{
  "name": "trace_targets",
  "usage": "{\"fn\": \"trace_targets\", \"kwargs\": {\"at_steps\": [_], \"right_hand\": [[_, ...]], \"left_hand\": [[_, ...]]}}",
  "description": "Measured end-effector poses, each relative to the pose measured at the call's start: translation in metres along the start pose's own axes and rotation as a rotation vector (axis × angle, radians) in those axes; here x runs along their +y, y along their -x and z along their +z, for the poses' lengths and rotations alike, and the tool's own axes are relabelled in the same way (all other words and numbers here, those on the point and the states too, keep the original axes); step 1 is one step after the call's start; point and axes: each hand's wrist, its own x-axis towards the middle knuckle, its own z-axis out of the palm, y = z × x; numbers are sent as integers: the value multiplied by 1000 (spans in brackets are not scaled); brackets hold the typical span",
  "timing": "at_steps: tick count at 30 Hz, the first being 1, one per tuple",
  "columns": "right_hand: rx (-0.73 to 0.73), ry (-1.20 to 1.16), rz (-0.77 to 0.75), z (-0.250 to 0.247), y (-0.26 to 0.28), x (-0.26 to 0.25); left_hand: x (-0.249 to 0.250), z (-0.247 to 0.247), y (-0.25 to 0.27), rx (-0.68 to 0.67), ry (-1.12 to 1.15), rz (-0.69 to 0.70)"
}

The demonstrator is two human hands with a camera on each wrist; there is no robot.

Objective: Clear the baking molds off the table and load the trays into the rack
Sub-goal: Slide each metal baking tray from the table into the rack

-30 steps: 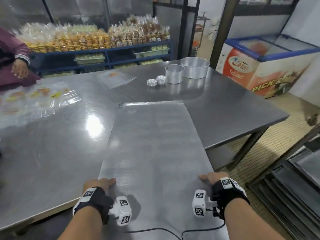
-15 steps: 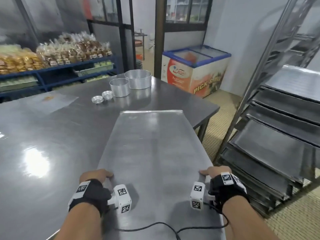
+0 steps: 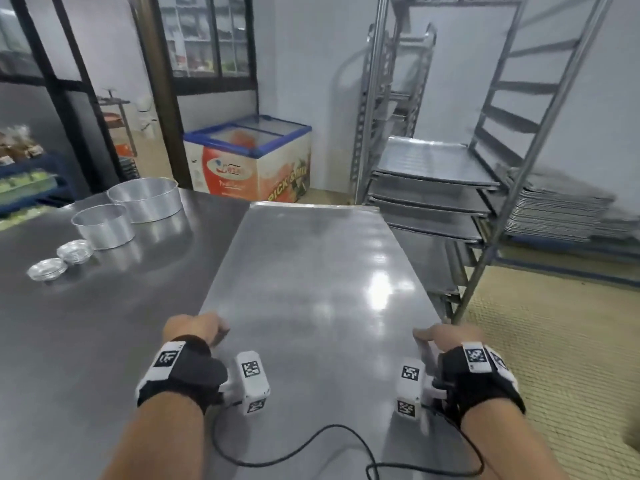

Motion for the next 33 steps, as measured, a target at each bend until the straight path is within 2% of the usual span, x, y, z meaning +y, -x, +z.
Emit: {"fn": "trace_targets", "kwargs": {"at_steps": [5, 13, 23, 29, 33], "right_hand": [[102, -113, 98, -48, 16, 15], [281, -305, 76, -111, 20, 25], [417, -391, 82, -157, -37, 4], [403, -367, 60, -172, -95, -20], [372, -370, 41, -175, -135, -32]], "left_hand": [[35, 29, 18, -84, 18, 129], [79, 88, 49, -187, 98, 234], [138, 170, 70, -218, 130, 292], [176, 222, 60, -224, 147, 257], [188, 259, 32, -210, 151, 241]]}}
